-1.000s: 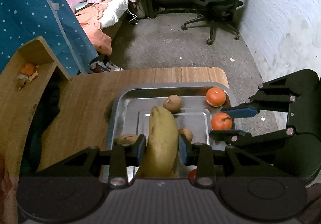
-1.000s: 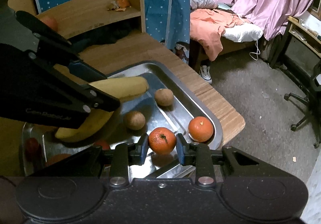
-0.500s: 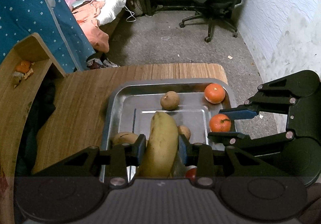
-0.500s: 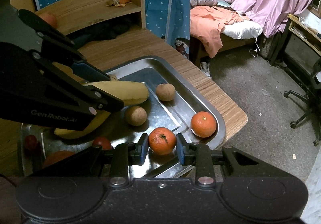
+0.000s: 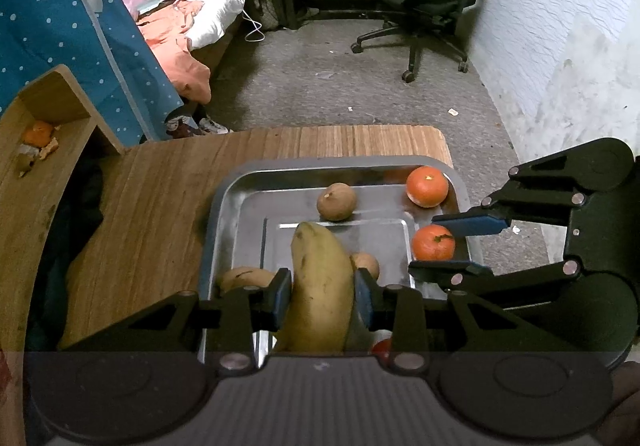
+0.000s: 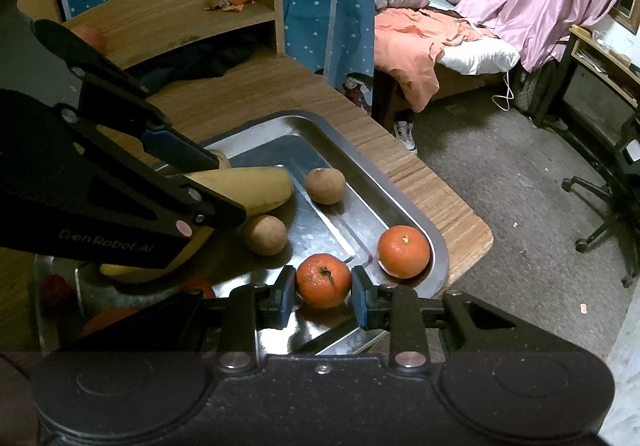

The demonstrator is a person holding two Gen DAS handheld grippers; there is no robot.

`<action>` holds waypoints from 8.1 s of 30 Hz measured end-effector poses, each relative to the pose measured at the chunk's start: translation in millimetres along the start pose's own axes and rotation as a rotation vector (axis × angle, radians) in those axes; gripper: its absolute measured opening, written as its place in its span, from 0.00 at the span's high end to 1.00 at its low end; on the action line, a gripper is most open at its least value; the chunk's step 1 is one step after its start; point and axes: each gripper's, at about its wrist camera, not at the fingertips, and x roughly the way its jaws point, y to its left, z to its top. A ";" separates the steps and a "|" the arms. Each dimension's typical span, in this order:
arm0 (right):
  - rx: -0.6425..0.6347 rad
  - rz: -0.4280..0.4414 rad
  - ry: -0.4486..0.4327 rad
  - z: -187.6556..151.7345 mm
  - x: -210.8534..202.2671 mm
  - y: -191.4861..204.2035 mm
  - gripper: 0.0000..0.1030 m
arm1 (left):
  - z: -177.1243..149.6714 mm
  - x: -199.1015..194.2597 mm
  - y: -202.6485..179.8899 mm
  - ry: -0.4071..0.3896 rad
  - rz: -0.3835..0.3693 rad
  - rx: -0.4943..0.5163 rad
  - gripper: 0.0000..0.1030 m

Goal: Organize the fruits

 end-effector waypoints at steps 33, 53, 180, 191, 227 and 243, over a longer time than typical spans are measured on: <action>0.021 -0.052 -0.072 16.7 -34.4 13.3 0.03 | -25.6 -59.2 55.5 -0.098 0.160 -0.355 0.00; 0.036 -0.085 -0.228 -5.4 -116.0 66.3 0.01 | -105.1 -149.1 52.4 -0.209 0.297 -0.531 0.00; 0.365 -0.478 -0.372 -177.2 -306.6 369.3 0.01 | -380.8 -318.5 25.5 -0.320 0.173 -0.321 0.00; 0.365 -0.480 -0.370 -177.7 -305.8 368.9 0.01 | -379.4 -316.7 27.7 -0.317 0.178 -0.325 0.00; 0.368 -0.480 -0.368 -178.1 -305.0 367.7 0.01 | -379.6 -317.0 26.7 -0.315 0.179 -0.323 0.00; 0.368 -0.480 -0.366 -177.9 -305.1 367.8 0.01 | -379.5 -316.7 27.7 -0.313 0.178 -0.322 0.00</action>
